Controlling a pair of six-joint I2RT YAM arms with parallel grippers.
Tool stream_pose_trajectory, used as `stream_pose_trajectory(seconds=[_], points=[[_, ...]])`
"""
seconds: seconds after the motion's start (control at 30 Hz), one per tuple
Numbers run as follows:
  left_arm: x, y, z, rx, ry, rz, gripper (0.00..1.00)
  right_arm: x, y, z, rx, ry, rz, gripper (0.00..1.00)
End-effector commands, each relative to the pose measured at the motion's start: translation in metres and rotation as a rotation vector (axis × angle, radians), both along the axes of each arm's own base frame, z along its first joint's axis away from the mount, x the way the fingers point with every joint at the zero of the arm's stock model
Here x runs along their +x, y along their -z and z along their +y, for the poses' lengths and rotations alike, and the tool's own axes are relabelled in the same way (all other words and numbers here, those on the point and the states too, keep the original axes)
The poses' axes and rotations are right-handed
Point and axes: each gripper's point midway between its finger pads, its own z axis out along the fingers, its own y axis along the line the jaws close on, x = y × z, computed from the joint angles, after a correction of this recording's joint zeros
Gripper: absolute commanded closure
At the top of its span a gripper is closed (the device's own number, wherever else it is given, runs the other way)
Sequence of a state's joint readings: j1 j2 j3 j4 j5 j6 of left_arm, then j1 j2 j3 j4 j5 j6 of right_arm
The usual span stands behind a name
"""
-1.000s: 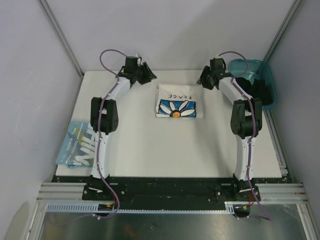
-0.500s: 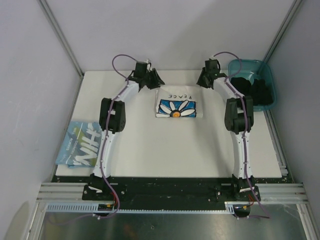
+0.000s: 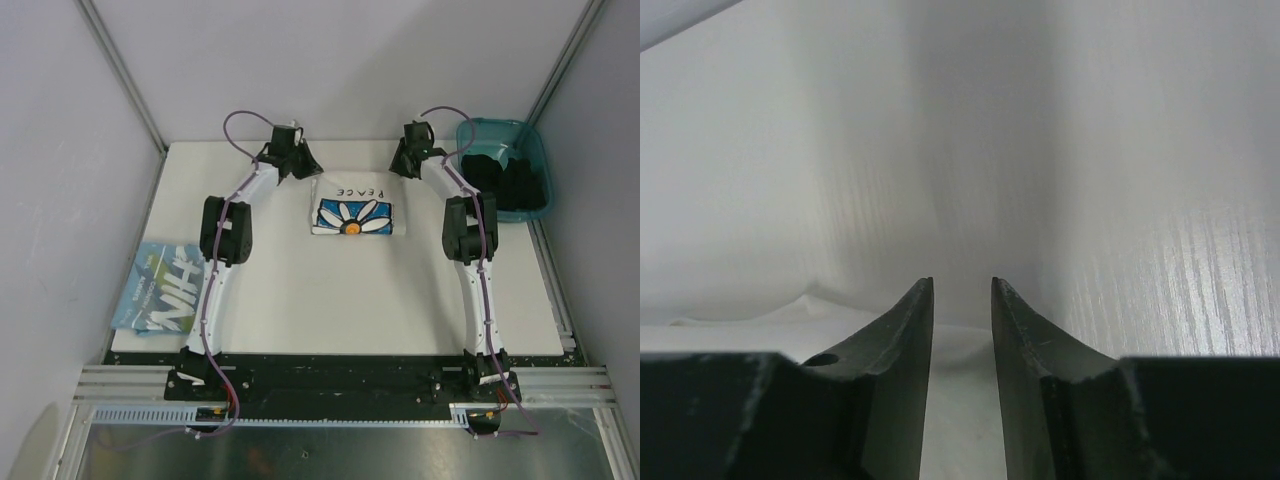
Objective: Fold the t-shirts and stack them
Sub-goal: Fold the long partially folded tshirt into a neat square
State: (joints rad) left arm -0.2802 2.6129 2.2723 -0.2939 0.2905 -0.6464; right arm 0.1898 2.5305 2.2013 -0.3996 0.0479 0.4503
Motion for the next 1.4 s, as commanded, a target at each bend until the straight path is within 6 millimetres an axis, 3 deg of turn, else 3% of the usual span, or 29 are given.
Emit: stream_pose_trajectory(seconds=[0.0, 0.2, 0.3, 0.5, 0.67, 0.9, 1.1, 1.2, 1.37], points=[[0.016, -0.029, 0.014, 0.015, -0.059, -0.077, 1.00, 0.011, -0.033, -0.012, -0.021, 0.020, -0.063, 0.64], [0.019, -0.034, 0.034, 0.034, -0.132, -0.076, 1.00, 0.008, -0.050, -0.024, -0.011, 0.038, -0.071, 0.56], [0.022, -0.038, 0.036, 0.035, -0.139, -0.088, 1.00, 0.004, -0.056, -0.026, -0.004, 0.049, -0.077, 0.52], [0.024, -0.026, 0.043, 0.036, -0.160, -0.066, 1.00, -0.004, -0.071, -0.033, 0.003, 0.079, -0.102, 0.39], [0.021, -0.031, 0.036, 0.006, -0.121, -0.066, 0.99, -0.006, -0.088, -0.033, 0.037, 0.078, -0.137, 0.35], [0.002, -0.045, 0.032, -0.044, -0.070, -0.035, 0.76, -0.016, -0.086, -0.021, 0.027, 0.037, -0.113, 0.36], [-0.032, -0.062, 0.038, -0.037, -0.053, -0.006, 0.57, -0.048, -0.081, -0.029, -0.012, 0.061, -0.051, 0.37], [-0.056, -0.067, 0.042, -0.044, -0.053, 0.029, 0.56, -0.075, -0.085, -0.035, 0.053, 0.075, -0.037, 0.37], [-0.107, -0.067, 0.041, -0.051, -0.019, 0.083, 0.62, -0.135, -0.078, -0.033, 0.103, 0.050, 0.016, 0.38]])
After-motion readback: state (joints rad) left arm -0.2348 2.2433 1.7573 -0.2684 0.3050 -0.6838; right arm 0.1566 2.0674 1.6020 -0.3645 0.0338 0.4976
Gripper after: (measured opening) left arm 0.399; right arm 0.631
